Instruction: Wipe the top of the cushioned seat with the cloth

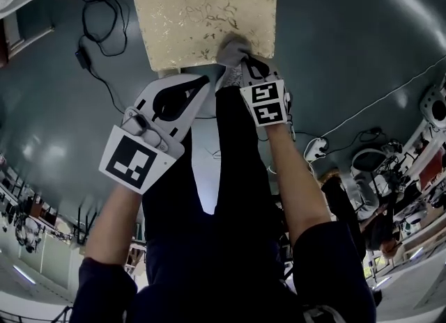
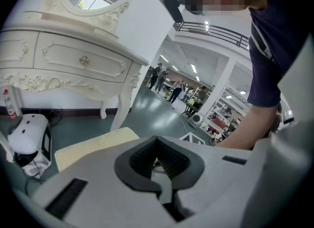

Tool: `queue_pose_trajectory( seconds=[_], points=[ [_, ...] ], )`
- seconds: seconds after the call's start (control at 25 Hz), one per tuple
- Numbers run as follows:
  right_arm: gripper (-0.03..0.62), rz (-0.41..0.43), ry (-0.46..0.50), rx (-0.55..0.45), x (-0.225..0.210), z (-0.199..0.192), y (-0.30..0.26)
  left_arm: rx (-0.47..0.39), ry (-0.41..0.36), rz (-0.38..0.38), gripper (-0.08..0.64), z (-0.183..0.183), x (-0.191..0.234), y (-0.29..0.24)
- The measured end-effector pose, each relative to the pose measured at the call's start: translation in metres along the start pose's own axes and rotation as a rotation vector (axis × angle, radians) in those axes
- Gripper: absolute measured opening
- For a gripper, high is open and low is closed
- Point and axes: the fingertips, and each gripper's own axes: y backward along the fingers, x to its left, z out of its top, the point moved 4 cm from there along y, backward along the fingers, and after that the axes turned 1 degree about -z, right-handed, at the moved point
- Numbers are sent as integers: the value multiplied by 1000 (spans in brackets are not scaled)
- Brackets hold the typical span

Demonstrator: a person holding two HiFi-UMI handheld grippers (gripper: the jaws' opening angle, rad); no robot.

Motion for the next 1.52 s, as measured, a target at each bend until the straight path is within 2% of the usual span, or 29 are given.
queue_pose_trajectory(
  seconds=[0.44,0.72,1.0,1.52],
  points=[
    [37,-61,-138,5,-66,-45,24,52,-48,-75,8,15,-41,-65],
    [37,-54,-138,-39,-68,-38,36,56,-72,-82,8,22,-48,-72],
    [37,-55,-101,-104,-52,6,69,15,-117,-69,8,49,-49,-44],
    [37,-63,-20,-242,-9,111,159,-73,-173,5,8,118,-47,45]
  ],
)
